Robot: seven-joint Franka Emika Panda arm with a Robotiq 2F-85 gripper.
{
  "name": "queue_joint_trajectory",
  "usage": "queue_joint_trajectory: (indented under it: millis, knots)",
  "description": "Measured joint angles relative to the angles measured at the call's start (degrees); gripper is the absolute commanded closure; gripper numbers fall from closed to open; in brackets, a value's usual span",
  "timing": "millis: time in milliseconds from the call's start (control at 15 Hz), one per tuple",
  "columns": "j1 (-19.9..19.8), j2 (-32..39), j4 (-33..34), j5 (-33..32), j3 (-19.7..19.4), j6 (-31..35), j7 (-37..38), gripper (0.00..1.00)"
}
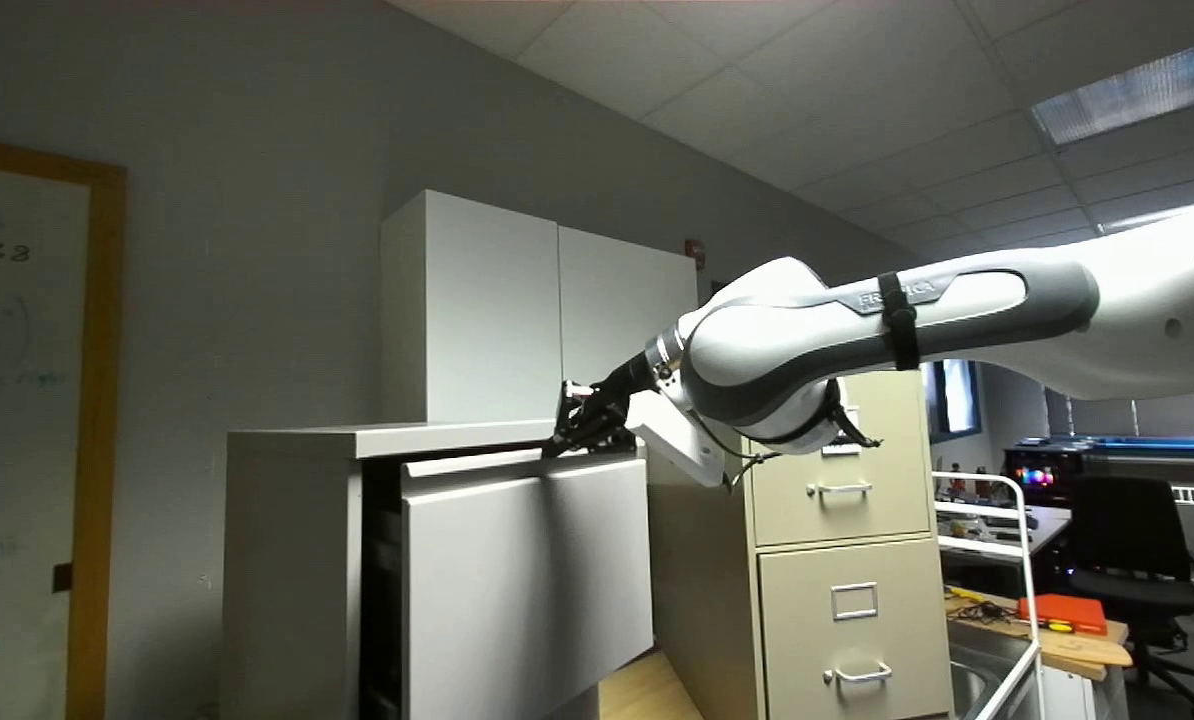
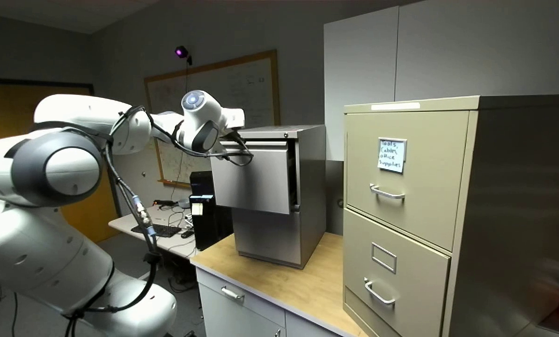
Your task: Close the top drawer on the left
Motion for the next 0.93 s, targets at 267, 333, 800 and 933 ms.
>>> queue_joint_trajectory:
  millis: [267, 333, 800, 933]
  knots:
    - [1.1, 4.6, 1.6, 1.6, -1.0, 0.2, -0.5, 0.96]
    - [1.5, 5.9, 2.3, 2.4, -1.4, 0.5, -0.9, 0.97]
    - [5.0, 15.5, 8.4, 6.6, -5.5, 0.5, -3.6, 0.97]
    - [5.3, 17.7, 10.3, 7.6, -6.1, 0.5, -4.1, 0.97]
